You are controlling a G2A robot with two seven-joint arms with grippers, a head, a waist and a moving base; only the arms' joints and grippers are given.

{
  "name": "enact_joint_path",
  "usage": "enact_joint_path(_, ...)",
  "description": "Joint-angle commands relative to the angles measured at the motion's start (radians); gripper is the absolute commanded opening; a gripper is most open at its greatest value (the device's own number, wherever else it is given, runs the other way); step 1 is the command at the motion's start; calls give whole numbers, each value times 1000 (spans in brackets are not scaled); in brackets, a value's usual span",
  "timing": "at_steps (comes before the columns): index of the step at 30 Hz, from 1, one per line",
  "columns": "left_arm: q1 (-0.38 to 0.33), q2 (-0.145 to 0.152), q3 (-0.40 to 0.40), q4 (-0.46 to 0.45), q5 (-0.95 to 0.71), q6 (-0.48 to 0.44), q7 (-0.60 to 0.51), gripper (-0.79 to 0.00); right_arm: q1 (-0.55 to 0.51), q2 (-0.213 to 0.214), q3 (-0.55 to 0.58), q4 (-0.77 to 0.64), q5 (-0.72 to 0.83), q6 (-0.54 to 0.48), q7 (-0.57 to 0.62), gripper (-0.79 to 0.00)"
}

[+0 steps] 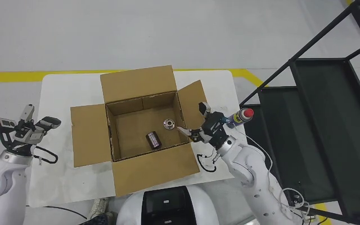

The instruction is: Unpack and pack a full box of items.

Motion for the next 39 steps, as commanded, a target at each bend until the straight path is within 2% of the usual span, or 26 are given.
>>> enact_joint_path(1,0,0,0,0,0,0,0,0,46,0,-22,0,39,-10,142,0)
enact_joint_path(7,0,0,0,0,0,0,0,0,218,-7,-125,68,201,-3,492,0)
enact_joint_path(13,0,0,0,0,0,0,0,0,345,-22,-239,201,282,31,619,0)
enact_joint_path(18,0,0,0,0,0,0,0,0,429,-37,-332,306,305,58,653,0)
enact_joint_path(39,0,0,0,0,0,0,0,0,429,-37,-332,306,305,58,653,0)
